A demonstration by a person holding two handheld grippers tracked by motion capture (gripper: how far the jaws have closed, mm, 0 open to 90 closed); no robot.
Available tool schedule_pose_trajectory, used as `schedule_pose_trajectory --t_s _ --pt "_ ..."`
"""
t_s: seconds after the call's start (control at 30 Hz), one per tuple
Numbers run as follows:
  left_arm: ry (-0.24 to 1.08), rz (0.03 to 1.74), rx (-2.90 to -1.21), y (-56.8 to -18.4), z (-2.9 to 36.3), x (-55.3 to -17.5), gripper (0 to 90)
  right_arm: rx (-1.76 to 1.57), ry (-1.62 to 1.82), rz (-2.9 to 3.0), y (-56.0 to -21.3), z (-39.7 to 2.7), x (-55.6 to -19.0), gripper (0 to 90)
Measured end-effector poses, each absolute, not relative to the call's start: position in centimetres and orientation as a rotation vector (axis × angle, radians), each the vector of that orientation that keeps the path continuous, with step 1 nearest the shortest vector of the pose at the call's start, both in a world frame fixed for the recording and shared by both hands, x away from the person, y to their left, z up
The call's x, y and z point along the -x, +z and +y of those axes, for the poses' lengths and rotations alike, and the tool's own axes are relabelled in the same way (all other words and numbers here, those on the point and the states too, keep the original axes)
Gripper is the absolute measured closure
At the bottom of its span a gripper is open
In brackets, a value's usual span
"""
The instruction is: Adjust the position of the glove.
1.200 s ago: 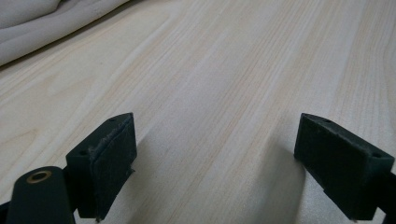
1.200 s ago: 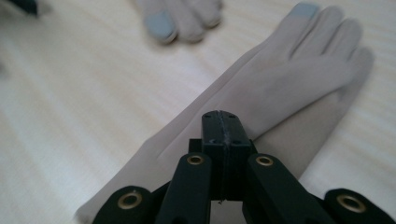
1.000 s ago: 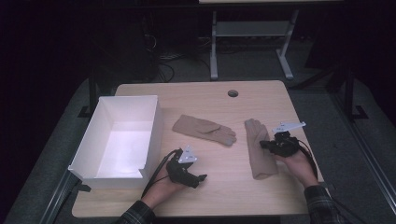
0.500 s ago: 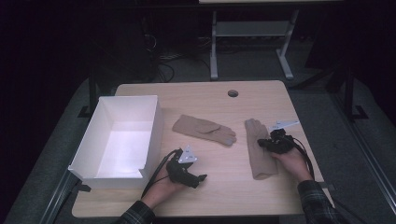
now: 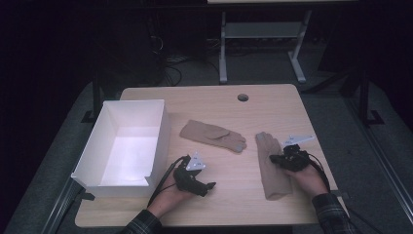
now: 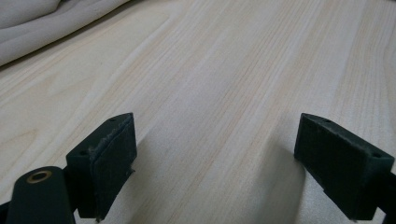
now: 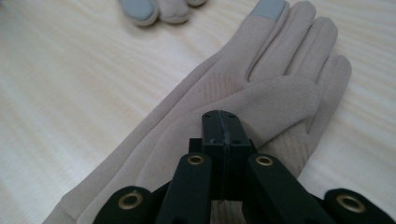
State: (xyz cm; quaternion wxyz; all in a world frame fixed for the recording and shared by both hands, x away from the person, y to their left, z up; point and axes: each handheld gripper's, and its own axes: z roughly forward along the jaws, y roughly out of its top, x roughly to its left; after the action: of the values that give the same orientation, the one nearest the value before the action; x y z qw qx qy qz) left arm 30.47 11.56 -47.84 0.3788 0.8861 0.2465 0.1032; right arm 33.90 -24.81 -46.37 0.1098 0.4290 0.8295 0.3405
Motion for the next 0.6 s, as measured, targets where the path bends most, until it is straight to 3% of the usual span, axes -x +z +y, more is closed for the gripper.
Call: schedule_pose_trajectory --t_s 0.37,0.53,0.57,0.6 --pt "0.263 0.629 -2.263 -47.8 11.6 -30.5 12.2 -1.198 0.977 2.466 -46.2 -24.2 -30.1 90.0" --pt "0.263 0.628 -2.266 -47.8 11.6 -30.5 12.2 -1.188 0.972 2.467 -46.1 -24.2 -30.1 89.6" --pt "0.263 0.631 -2.263 -47.8 11.6 -30.4 12.2 -1.182 0.968 2.456 -45.8 -24.3 -30.1 83.6" --pt "0.263 0.631 -2.263 -47.8 11.6 -30.4 12.2 -1.182 0.968 2.456 -45.8 -24.3 -30.1 83.6"
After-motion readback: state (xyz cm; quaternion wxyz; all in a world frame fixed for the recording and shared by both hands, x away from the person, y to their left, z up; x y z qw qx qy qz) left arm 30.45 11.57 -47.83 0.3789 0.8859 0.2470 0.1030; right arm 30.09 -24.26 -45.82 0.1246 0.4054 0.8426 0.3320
